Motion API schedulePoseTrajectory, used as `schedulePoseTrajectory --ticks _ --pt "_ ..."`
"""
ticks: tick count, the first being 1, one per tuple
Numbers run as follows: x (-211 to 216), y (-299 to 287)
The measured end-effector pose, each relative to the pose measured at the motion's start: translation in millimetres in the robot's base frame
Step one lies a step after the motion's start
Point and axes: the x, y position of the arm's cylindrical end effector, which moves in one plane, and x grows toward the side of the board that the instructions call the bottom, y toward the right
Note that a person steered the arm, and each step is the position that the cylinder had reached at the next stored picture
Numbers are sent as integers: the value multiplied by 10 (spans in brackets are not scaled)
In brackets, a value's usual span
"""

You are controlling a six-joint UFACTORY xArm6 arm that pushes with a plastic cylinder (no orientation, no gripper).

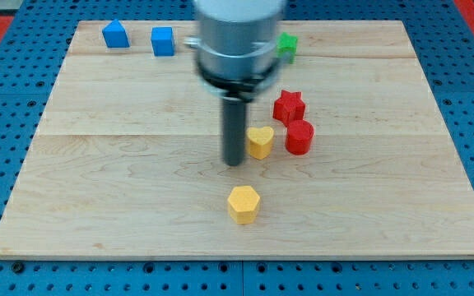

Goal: Move the blue cubes to the right side slightly

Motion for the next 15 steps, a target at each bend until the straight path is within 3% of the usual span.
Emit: schedulePoseTrajectory --ticks 3,4,5,7,10,12,14,15 --pt "-623 -315" --pt "-1498 -1162" --pt "-1730 -2036" --pt "-2813 -2427" --pt "-2862 -1645" --pt "-2717 -2338" --pt "-2392 -580" --pt "-2055 -1407"
